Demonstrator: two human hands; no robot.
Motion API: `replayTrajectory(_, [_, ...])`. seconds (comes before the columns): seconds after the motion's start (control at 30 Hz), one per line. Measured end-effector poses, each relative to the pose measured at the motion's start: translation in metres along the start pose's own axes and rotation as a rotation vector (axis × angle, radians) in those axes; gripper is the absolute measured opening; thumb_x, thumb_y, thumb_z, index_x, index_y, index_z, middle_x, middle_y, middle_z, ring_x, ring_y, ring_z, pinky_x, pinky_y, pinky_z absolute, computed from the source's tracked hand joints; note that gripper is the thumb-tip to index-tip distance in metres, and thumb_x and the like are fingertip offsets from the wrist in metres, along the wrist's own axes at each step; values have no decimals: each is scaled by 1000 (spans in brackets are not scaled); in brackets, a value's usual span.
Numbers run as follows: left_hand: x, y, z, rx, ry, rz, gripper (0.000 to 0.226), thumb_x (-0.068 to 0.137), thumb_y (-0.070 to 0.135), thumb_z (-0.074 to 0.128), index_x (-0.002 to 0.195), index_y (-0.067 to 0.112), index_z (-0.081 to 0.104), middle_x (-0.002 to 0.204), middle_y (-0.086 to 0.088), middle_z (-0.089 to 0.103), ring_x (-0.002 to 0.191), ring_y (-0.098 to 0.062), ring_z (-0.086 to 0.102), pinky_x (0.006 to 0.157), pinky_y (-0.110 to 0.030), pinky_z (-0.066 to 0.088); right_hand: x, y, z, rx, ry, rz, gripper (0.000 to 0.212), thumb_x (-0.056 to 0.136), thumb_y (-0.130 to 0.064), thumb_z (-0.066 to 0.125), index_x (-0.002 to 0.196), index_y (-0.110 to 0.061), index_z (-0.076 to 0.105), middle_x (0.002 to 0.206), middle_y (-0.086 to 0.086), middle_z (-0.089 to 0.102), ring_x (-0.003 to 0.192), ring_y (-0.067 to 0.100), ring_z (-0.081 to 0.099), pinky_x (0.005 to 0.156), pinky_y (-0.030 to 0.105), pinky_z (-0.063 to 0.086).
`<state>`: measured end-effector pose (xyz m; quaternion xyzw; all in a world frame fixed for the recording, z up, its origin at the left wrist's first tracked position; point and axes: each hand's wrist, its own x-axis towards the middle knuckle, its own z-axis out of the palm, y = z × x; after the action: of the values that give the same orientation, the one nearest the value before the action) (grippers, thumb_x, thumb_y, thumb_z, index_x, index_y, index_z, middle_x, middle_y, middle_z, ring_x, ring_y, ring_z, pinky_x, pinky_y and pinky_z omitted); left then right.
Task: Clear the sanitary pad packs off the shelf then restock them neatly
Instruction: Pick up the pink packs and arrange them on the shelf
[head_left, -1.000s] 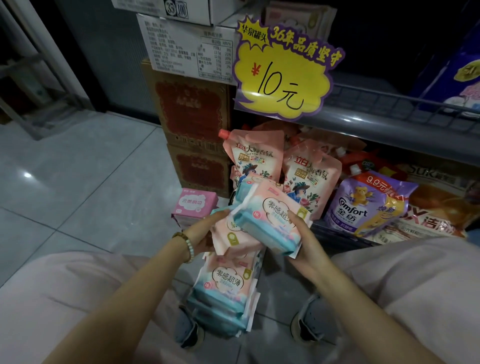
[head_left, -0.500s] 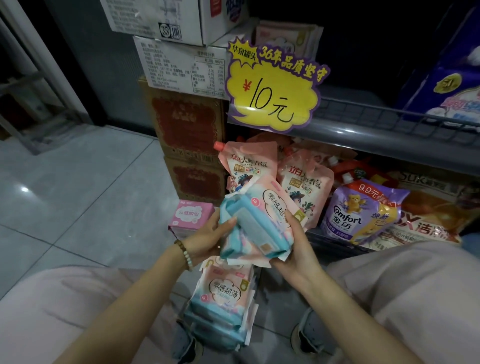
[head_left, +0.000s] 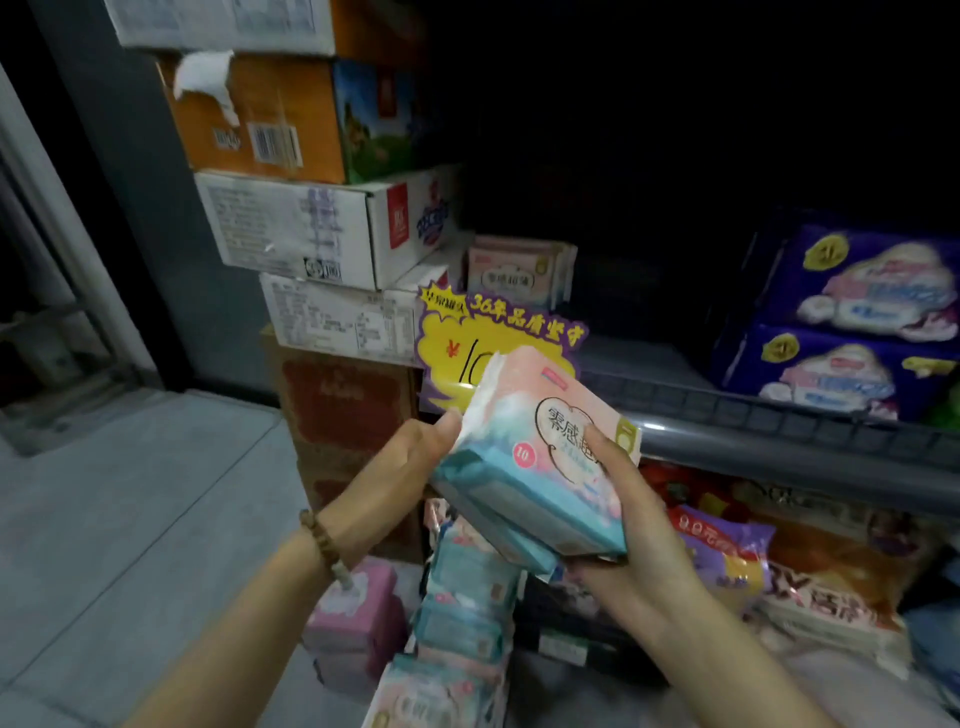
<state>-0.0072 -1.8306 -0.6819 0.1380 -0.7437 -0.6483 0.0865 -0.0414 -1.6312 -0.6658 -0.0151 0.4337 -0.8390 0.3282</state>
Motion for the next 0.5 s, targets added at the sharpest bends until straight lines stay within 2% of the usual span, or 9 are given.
replayTrajectory(0.07, [10, 40, -10, 280, -86, 114, 107, 41, 97, 45, 106, 13, 55, 91, 19, 67, 83, 8, 61, 86, -16, 46, 7, -25, 12, -123, -27, -77, 39, 71, -36, 64, 106, -18, 69, 99, 7, 75, 77, 18, 73, 69, 33, 56])
replayTrajectory(0.1, [14, 60, -15, 347, -117, 146, 115, 39, 98, 43, 119, 16, 50, 94, 24, 66, 86, 13, 60, 85, -12, 45, 12, -38, 18, -175, -41, -112, 44, 71, -39, 65, 111, -20, 66, 99, 6, 75, 79, 18, 73, 63, 29, 57])
replayTrajectory(0.13, [17, 80, -18, 381, -143, 164, 120, 39, 99, 43, 131, 21, 44, 103, 22, 67, 94, 9, 61, 92, -19, 47, 19, -50, 25, -220, -53, -154, 50, 70, -41, 66, 116, -22, 64, 101, 4, 75, 83, 18, 73, 61, 28, 57])
replayTrajectory(0.17, [23, 99, -20, 392, -190, 192, 116, 41, 99, 42, 133, 27, 46, 110, 18, 67, 101, 0, 64, 96, -29, 48, 26, -63, 33, -270, -58, -207, 56, 69, -43, 68, 121, -23, 60, 103, 3, 74, 87, 19, 73, 64, 29, 58])
replayTrajectory(0.2, [25, 118, -20, 413, -227, 216, 104, 46, 96, 41, 126, 32, 53, 112, 13, 69, 101, -8, 65, 97, -34, 48, 35, -75, 39, -327, -54, -280, 63, 67, -45, 70, 125, -23, 56, 106, 3, 73, 91, 20, 72, 71, 33, 58])
replayTrajectory(0.27, [35, 149, -17, 496, -261, 253, 73, 61, 89, 36, 108, 39, 61, 104, 9, 72, 96, -19, 67, 86, -31, 51, 55, -98, 52, -419, -33, -424, 77, 61, -46, 74, 129, -21, 49, 111, 3, 71, 95, 21, 71, 79, 37, 58])
replayTrajectory(0.37, [67, 174, -14, 563, -222, 395, 39, 76, 72, 42, 96, 44, 60, 81, 20, 71, 70, -11, 65, 60, -22, 51, 90, -132, 67, -522, -31, -593, 86, 56, -49, 75, 130, -18, 45, 116, 4, 68, 96, 16, 70, 77, 30, 59])
replayTrajectory(0.43, [93, 180, -13, 534, -192, 507, 26, 81, 61, 50, 96, 42, 59, 76, 19, 68, 61, -8, 62, 54, -24, 52, 113, -152, 69, -584, -47, -689, 89, 58, -47, 77, 133, -16, 40, 119, 2, 66, 101, 12, 68, 82, 27, 58])
replayTrajectory(0.5, [122, 176, -12, 545, -182, 590, 12, 87, 42, 58, 98, 37, 59, 75, 18, 66, 62, 4, 61, 56, -18, 49, 138, -167, 63, -616, -87, -683, 91, 57, -43, 80, 134, -12, 42, 119, 7, 66, 102, 16, 68, 84, 31, 58])
